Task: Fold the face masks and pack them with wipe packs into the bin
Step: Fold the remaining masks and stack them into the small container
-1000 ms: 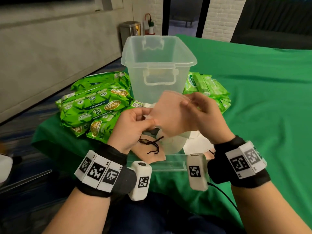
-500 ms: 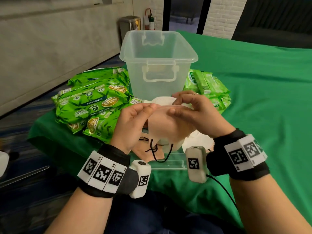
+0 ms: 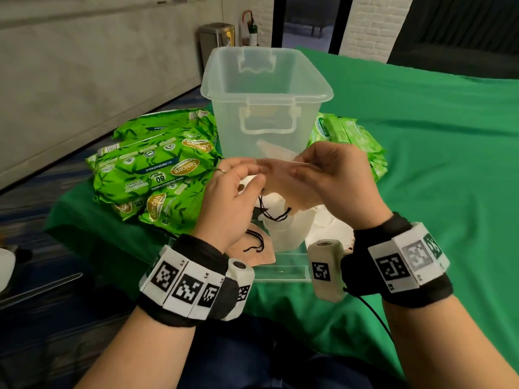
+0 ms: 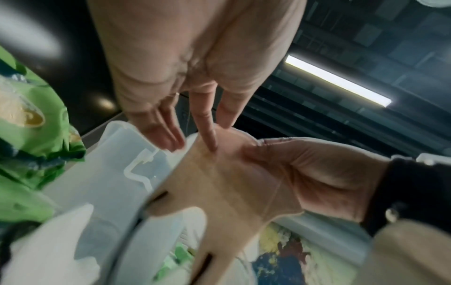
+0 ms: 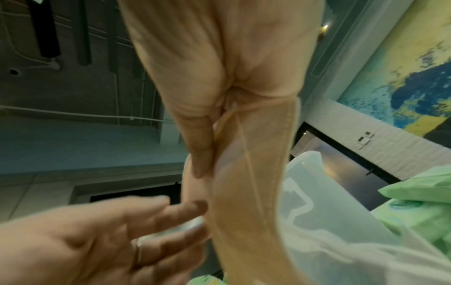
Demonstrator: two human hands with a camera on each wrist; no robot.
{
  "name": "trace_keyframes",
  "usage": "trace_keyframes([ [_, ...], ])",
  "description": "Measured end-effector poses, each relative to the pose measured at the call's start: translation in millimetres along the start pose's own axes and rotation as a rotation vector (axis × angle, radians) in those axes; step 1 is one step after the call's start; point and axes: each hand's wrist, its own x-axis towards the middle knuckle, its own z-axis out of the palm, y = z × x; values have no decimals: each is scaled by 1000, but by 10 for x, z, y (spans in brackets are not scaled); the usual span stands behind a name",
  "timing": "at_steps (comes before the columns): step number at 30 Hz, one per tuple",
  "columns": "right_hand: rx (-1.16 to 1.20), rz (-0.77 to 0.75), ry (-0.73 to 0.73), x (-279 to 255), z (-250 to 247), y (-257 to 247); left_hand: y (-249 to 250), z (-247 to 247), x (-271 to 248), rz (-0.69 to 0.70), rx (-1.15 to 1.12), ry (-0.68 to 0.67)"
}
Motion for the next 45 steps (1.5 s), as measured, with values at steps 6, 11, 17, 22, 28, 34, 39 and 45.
trace_keyframes([
  [6,-4,-102,-325,-59,187,-81,147,-12,-6,-298,-576,-38],
  [11,16,-174,-448,-85,196,-70,59,-86,30,-268,-419,-2],
  [17,196,-119,-416,-37,-27,-32,-78,-214,111,-270,-309,118],
  [22,283,-152,-279,61,-169,-50,-85,-255,127,-127,-278,41],
  [28,47,-109,-398,90,-3,-99,15,-174,41,-47,-366,-181],
  [34,54,-38,-326,127,72,-88,53,-188,-11,-118,-457,-278],
  [39,315,110,-240,116,78,39,-49,-233,21,-46,-346,-169],
  [45,468,197,-29,42,218,80,-111,-216,44,-2,-370,-111],
])
